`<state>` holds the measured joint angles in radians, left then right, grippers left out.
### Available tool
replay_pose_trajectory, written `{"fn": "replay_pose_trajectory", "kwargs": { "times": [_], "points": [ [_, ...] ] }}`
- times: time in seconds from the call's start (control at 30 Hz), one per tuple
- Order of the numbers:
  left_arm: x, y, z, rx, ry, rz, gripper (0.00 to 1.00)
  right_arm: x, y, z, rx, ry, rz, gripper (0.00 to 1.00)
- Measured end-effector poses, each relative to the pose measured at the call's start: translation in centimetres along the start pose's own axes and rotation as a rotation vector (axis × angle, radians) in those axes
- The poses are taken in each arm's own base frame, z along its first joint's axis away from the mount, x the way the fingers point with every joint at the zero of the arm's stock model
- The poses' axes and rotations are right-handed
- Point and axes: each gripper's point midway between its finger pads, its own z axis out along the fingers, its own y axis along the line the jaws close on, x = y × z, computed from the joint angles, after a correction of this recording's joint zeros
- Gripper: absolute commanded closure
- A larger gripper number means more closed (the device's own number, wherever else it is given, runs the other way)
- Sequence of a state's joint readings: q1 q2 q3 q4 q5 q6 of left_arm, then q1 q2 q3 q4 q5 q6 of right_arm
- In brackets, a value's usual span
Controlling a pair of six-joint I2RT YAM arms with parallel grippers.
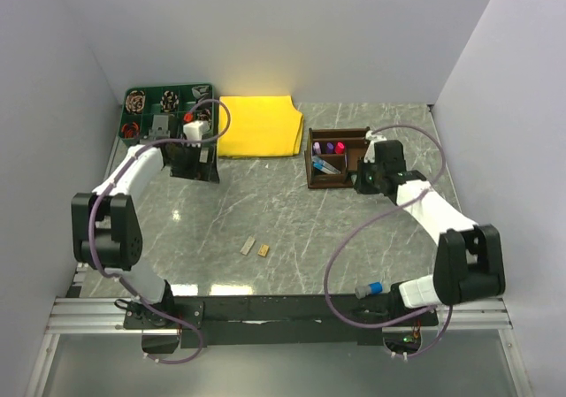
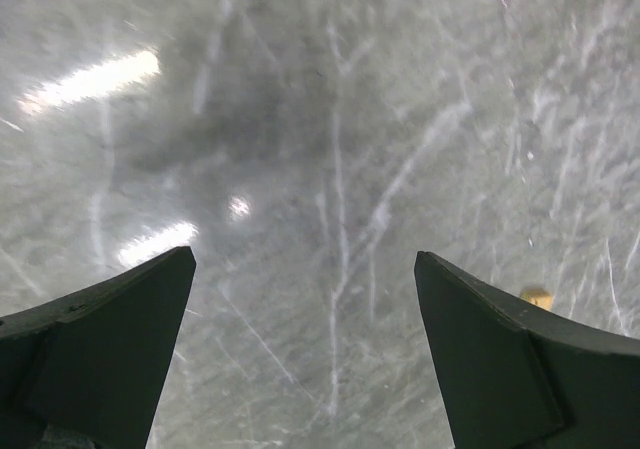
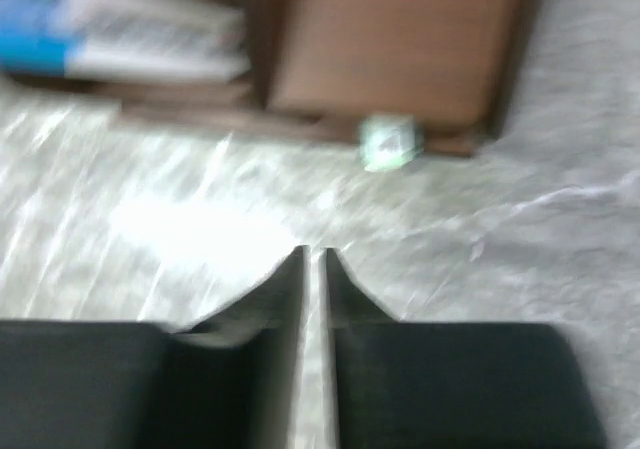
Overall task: Sort the stationery into containers
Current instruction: Pick up the stationery from the center of the board.
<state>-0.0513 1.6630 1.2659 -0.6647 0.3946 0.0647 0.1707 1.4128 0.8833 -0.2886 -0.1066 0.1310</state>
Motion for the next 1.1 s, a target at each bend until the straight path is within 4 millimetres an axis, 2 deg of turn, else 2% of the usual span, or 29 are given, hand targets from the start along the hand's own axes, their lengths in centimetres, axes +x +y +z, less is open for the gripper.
{"fn": "replay_pose_trajectory", "kwargs": {
  "times": [0.03,0.17,0.23,0.4,0.5,0.63,0.7,0.87,1.0,1.1],
  "points": [
    [0.5,-0.5,-0.2,0.005,0.001,0.012,0.01,0.3,0.5,-0.7,-0.039,0.002,-0.037,0.57],
    [2.8,-3.4,-0.6,0.043,0.037,0.09,0.01,2.0,2.6,-3.4,-0.208,0.028,-0.245,0.47],
    [3.9,-5.2,-0.6,0.071,0.06,0.147,0.01,3.0,3.3,-4.7,-0.278,0.046,-0.371,0.47],
    [6.2,-8.8,-0.3,0.136,0.113,0.266,0.03,5.0,3.3,-7.1,-0.354,0.058,-0.603,0.65],
    [7.0,-9.7,-0.2,0.16,0.135,0.286,0.04,5.6,2.9,-7.9,-0.346,0.022,-0.67,0.69],
    [7.5,-11.0,0.0,0.189,0.148,0.325,0.05,5.7,3.2,-8.8,-0.337,-0.037,-0.726,0.66],
    [8.2,-11.9,0.2,0.206,0.165,0.355,0.05,5.6,4.2,-9.1,-0.36,-0.069,-0.776,0.64],
    [10.8,-14.3,1.2,0.244,0.241,0.431,0.05,6.8,6.7,-9.8,-0.432,-0.105,-0.887,0.52],
    [12.6,-14.3,1.9,0.232,0.296,0.434,0.05,7.7,7.7,-10.3,-0.483,-0.138,-1.016,0.43],
    [13.7,-13.7,2.1,0.211,0.326,0.413,0.09,8.3,8.1,-10.8,-0.525,-0.156,-1.116,0.43]
  ]
}}
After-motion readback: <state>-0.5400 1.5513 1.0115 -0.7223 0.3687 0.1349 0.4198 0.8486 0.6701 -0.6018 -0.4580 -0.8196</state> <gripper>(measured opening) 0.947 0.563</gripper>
